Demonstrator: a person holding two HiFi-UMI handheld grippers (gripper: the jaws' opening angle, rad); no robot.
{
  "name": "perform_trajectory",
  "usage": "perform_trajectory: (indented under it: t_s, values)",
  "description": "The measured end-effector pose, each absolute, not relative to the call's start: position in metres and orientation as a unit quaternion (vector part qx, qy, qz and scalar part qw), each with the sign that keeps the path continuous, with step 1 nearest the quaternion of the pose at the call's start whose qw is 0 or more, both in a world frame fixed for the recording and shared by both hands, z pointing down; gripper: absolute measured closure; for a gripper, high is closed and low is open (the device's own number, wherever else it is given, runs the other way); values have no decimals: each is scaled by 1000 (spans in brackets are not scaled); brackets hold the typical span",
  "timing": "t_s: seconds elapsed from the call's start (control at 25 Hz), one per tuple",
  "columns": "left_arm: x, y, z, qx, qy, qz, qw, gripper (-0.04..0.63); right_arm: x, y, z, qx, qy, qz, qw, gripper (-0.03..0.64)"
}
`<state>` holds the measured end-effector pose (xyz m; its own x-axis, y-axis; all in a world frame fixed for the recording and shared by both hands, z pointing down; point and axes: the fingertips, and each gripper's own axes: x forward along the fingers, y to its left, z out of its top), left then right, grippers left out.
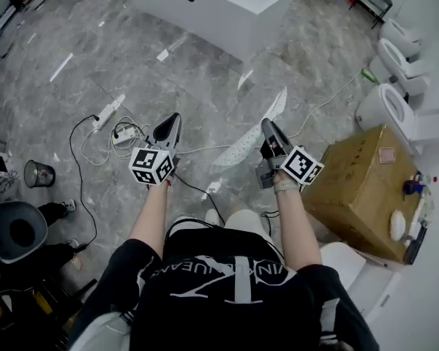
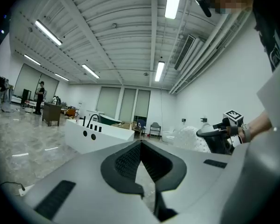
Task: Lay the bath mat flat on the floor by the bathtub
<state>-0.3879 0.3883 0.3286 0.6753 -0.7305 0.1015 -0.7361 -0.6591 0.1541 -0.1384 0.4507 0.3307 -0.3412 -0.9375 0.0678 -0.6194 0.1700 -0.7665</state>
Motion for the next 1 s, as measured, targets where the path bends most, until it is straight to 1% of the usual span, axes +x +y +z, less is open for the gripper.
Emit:
perform_trajectory:
  t_s: [0.12, 0.32, 0.52, 1.0]
  values:
    - [-384, 373, 328, 911, -401, 11, 93, 581, -136, 434, 336, -540, 730, -360, 214, 583]
    - [-372, 340, 333, 911, -401, 11, 95, 581, -124, 396, 348, -539, 718, -372, 235, 581]
    - [-356, 295, 344, 906, -411, 20, 105, 581, -110, 355, 357, -527, 718, -384, 243, 581]
    - [-286, 165, 352, 891, -435, 33, 127, 581, -47, 238, 385, -514, 717, -421, 209, 581]
